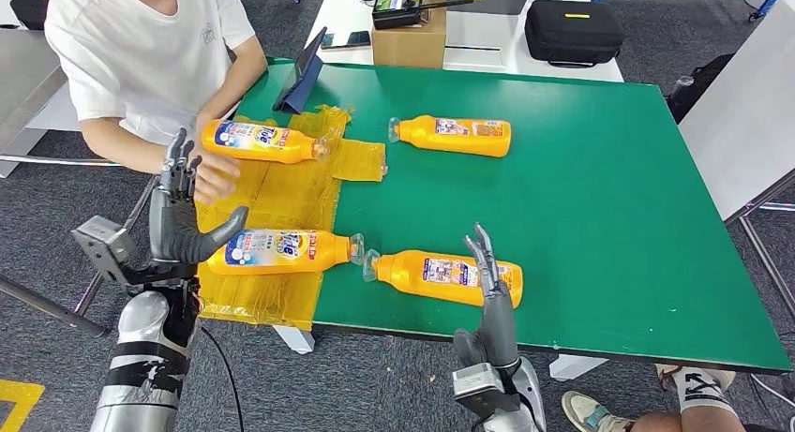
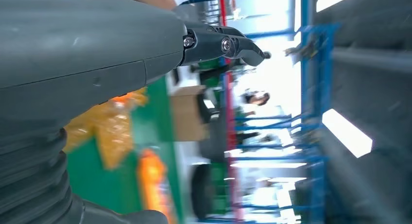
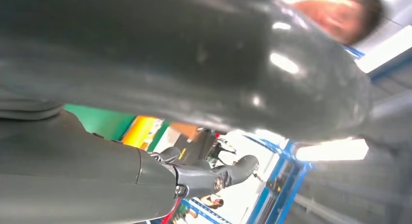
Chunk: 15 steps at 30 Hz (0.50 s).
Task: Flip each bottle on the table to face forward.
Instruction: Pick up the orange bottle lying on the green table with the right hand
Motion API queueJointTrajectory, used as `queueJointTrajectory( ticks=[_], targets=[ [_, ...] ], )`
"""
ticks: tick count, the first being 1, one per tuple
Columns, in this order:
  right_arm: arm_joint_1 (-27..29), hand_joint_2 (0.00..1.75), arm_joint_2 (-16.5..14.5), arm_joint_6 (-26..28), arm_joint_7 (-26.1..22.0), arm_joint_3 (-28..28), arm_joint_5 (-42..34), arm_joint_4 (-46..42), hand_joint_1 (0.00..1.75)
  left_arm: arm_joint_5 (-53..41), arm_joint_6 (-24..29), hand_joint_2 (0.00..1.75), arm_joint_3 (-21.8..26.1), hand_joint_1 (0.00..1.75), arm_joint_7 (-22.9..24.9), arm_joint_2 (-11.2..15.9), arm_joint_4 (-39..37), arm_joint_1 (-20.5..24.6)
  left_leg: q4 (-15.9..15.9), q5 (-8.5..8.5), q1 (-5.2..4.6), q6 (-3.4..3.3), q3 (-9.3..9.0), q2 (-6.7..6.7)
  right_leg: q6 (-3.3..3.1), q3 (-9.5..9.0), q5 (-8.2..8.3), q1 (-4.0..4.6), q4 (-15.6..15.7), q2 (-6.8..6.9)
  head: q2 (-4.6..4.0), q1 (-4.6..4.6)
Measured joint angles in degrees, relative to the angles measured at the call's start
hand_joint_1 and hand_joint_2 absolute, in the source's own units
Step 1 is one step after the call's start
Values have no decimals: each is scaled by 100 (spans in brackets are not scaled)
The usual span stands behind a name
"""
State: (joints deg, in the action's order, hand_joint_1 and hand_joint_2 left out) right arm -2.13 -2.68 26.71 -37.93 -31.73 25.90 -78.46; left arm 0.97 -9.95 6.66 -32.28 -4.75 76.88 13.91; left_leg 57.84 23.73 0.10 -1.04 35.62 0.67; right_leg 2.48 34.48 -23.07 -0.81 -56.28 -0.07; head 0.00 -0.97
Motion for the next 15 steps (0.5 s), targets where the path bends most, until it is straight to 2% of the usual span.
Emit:
queueJointTrajectory(
  ticks=[1, 5, 9, 15],
  targets=[
    [-2, 0, 2, 30, 191, 89, 397, 118, 0, 224, 72, 175, 35, 0, -1, -42, 151, -86, 0, 0, 0, 0, 0, -2, 0, 0, 0, 0, 0, 0, 0, 0],
    [-50, 175, 97, -31, 1136, 566, 1729, 692, 0, 769, 561, 175, 229, 0, -2, -223, 782, -461, 0, 1, -2, 0, 5, 7, 0, 1, 0, -2, 2, 1, -1, 2],
    [-176, 175, 320, -425, 1736, 988, 2489, 1152, 0, 809, 803, 175, 331, 0, 26, -305, 1292, -737, 0, 1, -3, -1, 9, 17, 1, 2, 0, -4, 4, 3, 0, 1],
    [-333, 175, 515, -621, 1878, 1276, 2701, 1458, 0, 658, 985, 175, 344, 0, 74, -370, 1649, -877, 1, 1, -1, 0, 8, 17, 1, 3, 1, 0, 3, 3, 0, 1]
  ],
)
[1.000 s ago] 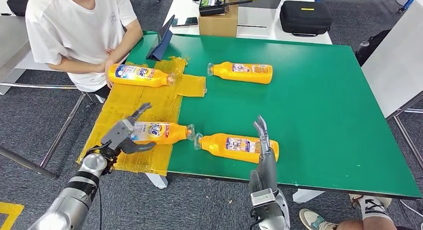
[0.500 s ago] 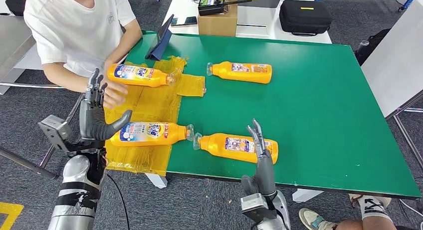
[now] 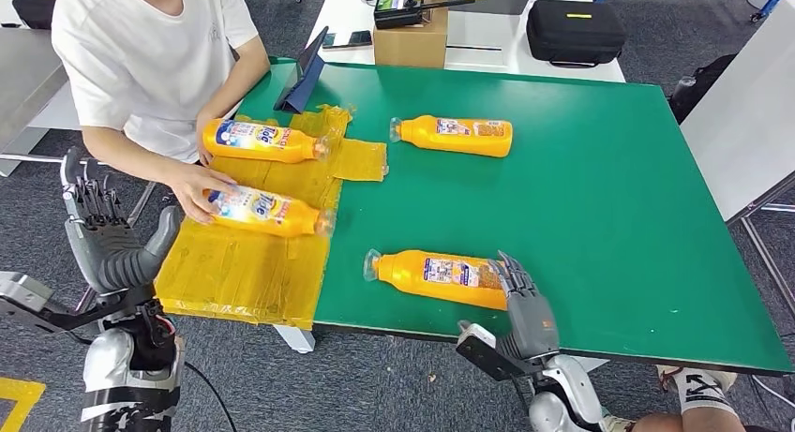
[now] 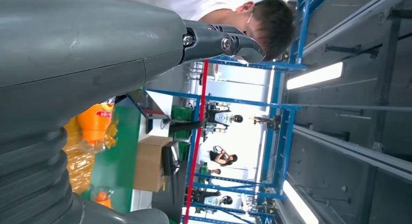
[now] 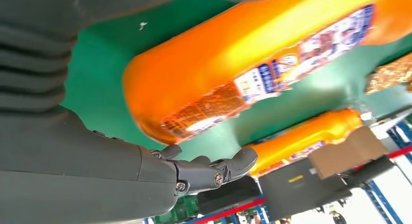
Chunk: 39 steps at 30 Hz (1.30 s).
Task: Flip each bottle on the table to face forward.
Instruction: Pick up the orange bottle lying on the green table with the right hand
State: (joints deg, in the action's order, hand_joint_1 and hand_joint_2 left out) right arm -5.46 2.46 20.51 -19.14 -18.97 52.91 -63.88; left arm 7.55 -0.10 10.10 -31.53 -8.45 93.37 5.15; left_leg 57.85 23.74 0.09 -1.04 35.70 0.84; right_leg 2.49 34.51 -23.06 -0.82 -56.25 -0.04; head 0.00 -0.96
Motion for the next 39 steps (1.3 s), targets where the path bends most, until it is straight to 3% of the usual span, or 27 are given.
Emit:
queueJointTrajectory(
  ticks=[14, 34, 39],
  targets=[
    [-189, 175, 83, -127, 130, 81, 301, 221, 0, -92, 107, 175, -43, 0, -61, -36, 190, -63, 0, 0, 1, 0, 1, -2, 0, 1, 0, 0, 0, -1, 0, 0],
    [-1768, 175, -75, 40, 266, -468, 1206, 1528, 0, 35, 165, 175, -357, 0, -52, -43, 72, 193, 1, -5, 1, 0, 0, -5, 1, 1, 3, 1, -2, -2, 0, 0],
    [-2024, 175, -151, -231, 314, -658, 1169, 1855, 0, 47, 161, 175, -368, 0, -29, -42, 17, 244, 1, -5, 1, 0, 0, -5, 1, 2, 3, 1, -2, -2, 0, -1]
  ],
)
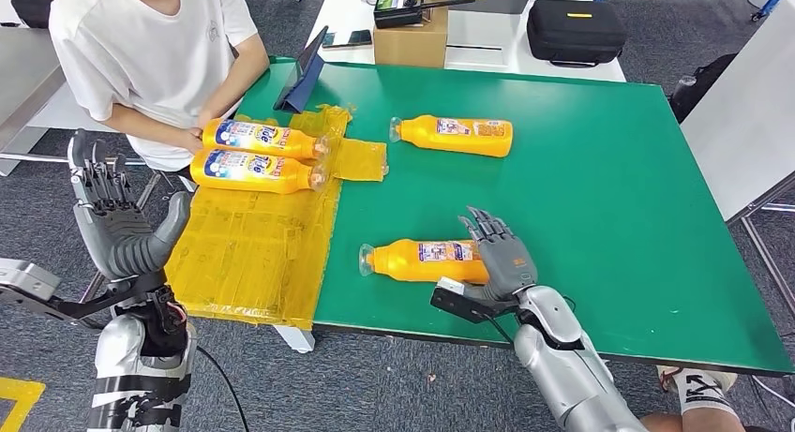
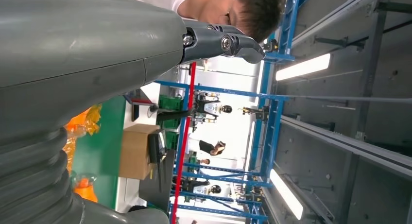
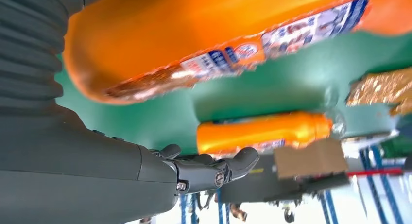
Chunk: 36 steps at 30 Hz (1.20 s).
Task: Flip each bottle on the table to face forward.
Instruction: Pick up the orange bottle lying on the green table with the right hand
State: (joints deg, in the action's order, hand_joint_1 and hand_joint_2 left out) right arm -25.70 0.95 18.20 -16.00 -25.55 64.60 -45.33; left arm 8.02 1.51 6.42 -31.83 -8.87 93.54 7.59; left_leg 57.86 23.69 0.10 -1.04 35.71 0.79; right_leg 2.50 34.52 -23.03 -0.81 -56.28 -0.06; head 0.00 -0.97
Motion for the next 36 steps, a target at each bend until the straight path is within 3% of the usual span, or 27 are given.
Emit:
queueJointTrajectory(
  ticks=[7, 16, 17, 21, 36],
  targets=[
    [-576, 175, -1, -1288, 523, -375, -119, 784, 0, 4, -21, 175, 15, 0, 21, 2, -26, -35, 0, 0, 0, 0, -5, -8, 0, -3, 0, 0, 1, -2, 0, 1],
    [-1251, 175, -58, -1865, 1095, -923, 57, 1502, 0, -22, -118, 175, 100, 0, 50, 7, -61, -136, 0, -1, 0, -1, -33, -9, -1, -31, 2, 0, 2, -2, 0, 1],
    [-1292, 175, -66, -1891, 1115, -972, 72, 1547, 6, -27, -121, 175, 113, 0, 52, 7, -61, -148, 0, -2, 0, -2, -34, -9, 0, -32, 3, 0, 2, -2, 0, 1],
    [-1386, 175, -87, -1921, 1100, -1097, 76, 1667, 174, -37, -142, 175, 142, 0, 57, 8, -61, -164, 0, -4, 0, -5, -35, -8, 1, -34, 5, 0, 1, -2, 0, 1],
    [-1411, 175, 22, -2445, -404, -982, -1631, 1730, 175, -79, -288, 175, 69, 0, 68, 65, -289, -143, 0, -2, 1, -3, -44, -26, 2, -33, 5, 1, 2, -11, 0, 1]
  ],
)
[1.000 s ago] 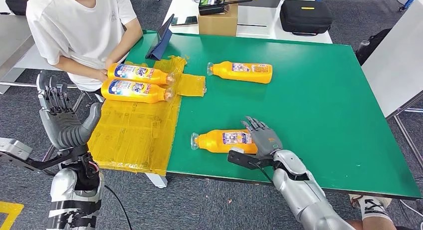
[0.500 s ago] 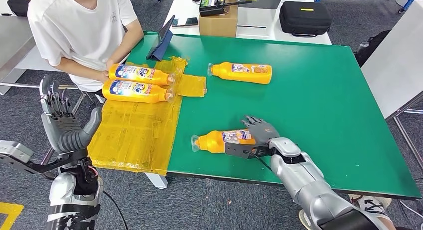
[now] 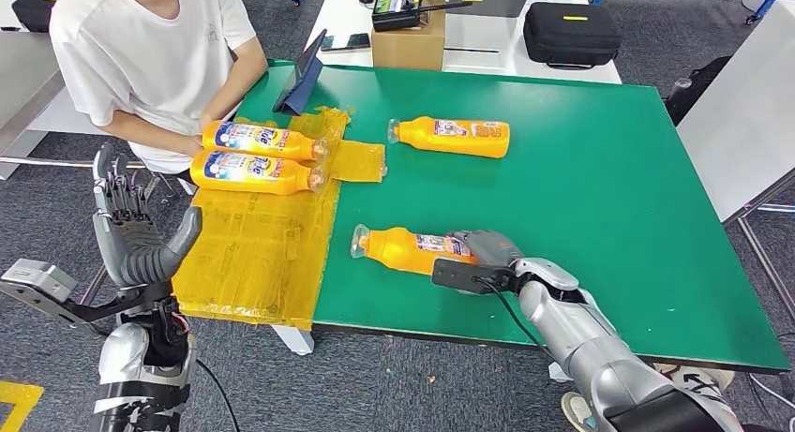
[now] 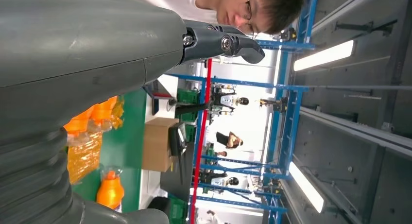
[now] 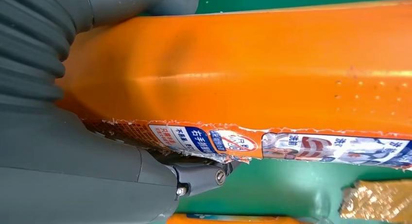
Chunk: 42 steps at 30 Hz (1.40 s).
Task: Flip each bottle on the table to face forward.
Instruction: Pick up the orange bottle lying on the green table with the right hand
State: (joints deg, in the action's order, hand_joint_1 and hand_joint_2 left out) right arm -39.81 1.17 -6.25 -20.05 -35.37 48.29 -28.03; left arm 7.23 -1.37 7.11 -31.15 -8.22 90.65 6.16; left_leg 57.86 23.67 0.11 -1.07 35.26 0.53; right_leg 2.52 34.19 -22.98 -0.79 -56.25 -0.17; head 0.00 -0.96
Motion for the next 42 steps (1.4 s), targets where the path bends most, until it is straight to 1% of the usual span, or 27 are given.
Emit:
queueJointTrajectory(
  ticks=[2, 4, 7, 10, 13, 16, 19, 21, 25, 29, 32, 36, 39, 42],
  targets=[
    [132, 175, 13, 167, -210, 89, -323, -86, 175, 13, -17, 175, -44, 0, -1, 8, -9, -7, 0, 0, 1, 0, 1, 3, 0, -1, 0, 1, 0, 0, 0, 0],
    [390, 175, 15, 436, -402, 218, -719, -326, 175, 9, -22, 175, -111, 0, 37, 9, -8, -28, 0, 0, 1, 0, 4, 5, 0, -1, 0, 1, -1, 1, 0, -1],
    [937, 175, -17, 835, -562, 484, -1312, -987, 175, -209, 34, 175, -285, 0, 198, 10, -8, -107, 0, 0, 1, 0, 15, 11, 0, 6, -1, 1, -2, 3, 0, -1],
    [1442, 175, -89, 1008, -602, 795, -1692, -1749, 175, -613, 176, 175, -550, 0, 284, 13, -8, -223, 0, 1, 0, 0, 33, 13, 0, 23, -2, 0, -2, 4, 0, -2],
    [1776, 175, -144, 1096, -723, 1037, -1875, -2360, 175, -922, 238, 175, -781, 0, 321, 15, -8, -302, 0, 1, -1, 0, 43, 13, 0, 34, -2, -1, -1, 4, 0, 0],
    [2169, 175, -240, 1348, -1105, 1310, -2110, -3131, 175, -1376, 186, 175, -1071, 0, 390, 15, -20, -434, 0, 2, -2, 0, 49, 16, 1, 39, -2, -2, -1, 6, 0, -1],
    [2564, 175, -408, 1614, -1428, 1542, -2249, -4118, 175, -1769, 79, 175, -1540, 0, 379, -11, -94, -632, 0, 7, -3, 1, 53, 14, 1, 45, -4, -3, 0, 5, 0, -1],
    [2754, 175, -493, 1700, -1509, 1614, -2270, -4622, 175, -1900, 61, 175, -1829, 0, 355, -33, -151, -730, 0, 9, -3, 3, 55, 11, 1, 49, -4, -3, 1, 5, 0, -2],
    [2993, 175, -592, 1887, -1726, 1663, -2149, -5239, 175, -2180, -44, 175, -2290, 0, 351, -67, -265, -810, 0, 10, -2, 4, 56, 9, 1, 52, -4, -2, 1, 4, 0, -2],
    [3089, 175, -656, 1967, -1801, 1518, -1788, -5472, 175, -2048, -272, 175, -2807, 0, 354, -149, -423, -813, 0, 9, -2, 4, 56, 7, 1, 51, -4, -2, 1, 4, 0, -1],
    [3149, 175, -727, 2034, -1831, 1278, -1651, -5473, 175, -1696, -410, 175, -3022, 0, 412, -210, -524, -769, 0, 9, -2, 4, 56, 5, 1, 51, -3, -2, 0, 3, 0, -2],
    [3168, 175, -772, 2022, -1829, 986, -1563, -5420, 175, -1337, -546, 175, -3101, 0, 461, -240, -604, -713, 0, 8, 0, 5, 56, 7, 1, 51, -3, 0, -1, 3, -1, -1],
    [3154, 175, -780, 1905, -1808, 709, -1505, -5239, 175, -766, -810, 175, -3100, 0, 515, -272, -615, -683, -1, 9, 0, 5, 57, 5, 1, 51, -4, -1, -1, 2, 0, -2],
    [3138, 175, -845, 1942, -1829, 446, -1483, -4910, 175, -188, -1076, 175, -3090, 0, 577, -286, -573, -668, -1, 9, 0, 5, 58, 8, 0, 51, -4, -1, -1, 2, -1, -1]
  ],
)
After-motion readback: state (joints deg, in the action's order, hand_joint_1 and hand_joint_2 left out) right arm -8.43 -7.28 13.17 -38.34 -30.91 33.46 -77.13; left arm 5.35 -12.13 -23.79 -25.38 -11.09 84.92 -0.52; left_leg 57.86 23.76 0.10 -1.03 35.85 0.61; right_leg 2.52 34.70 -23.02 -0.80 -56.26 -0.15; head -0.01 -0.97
